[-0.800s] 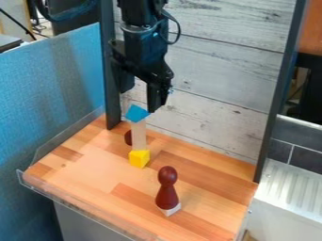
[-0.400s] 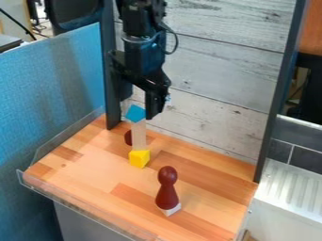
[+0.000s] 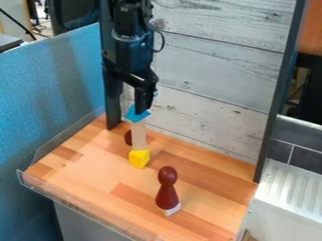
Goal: Move the blue card to the right
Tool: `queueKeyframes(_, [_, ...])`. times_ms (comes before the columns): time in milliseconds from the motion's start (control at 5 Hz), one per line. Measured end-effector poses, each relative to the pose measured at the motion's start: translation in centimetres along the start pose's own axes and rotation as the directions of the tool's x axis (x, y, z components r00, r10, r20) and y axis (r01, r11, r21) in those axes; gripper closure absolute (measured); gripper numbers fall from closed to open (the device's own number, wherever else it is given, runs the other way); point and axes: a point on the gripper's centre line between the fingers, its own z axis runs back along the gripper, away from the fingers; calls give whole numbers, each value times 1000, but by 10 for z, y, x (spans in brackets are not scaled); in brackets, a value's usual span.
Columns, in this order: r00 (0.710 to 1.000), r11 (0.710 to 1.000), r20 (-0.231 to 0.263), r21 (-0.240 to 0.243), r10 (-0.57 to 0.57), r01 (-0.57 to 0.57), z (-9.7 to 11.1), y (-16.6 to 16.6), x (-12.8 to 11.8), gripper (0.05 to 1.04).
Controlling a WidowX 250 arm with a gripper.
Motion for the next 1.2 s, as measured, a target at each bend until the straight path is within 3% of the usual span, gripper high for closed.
queueKeyframes(200, [1000, 1000, -17, 16, -20, 21, -27, 12, 8, 83])
queueKeyframes(600, [998, 998, -22, 30, -53, 54, -60, 25, 24, 83])
queueKeyframes(1200, [996, 999, -82, 1, -32, 32, -72, 33, 38, 83])
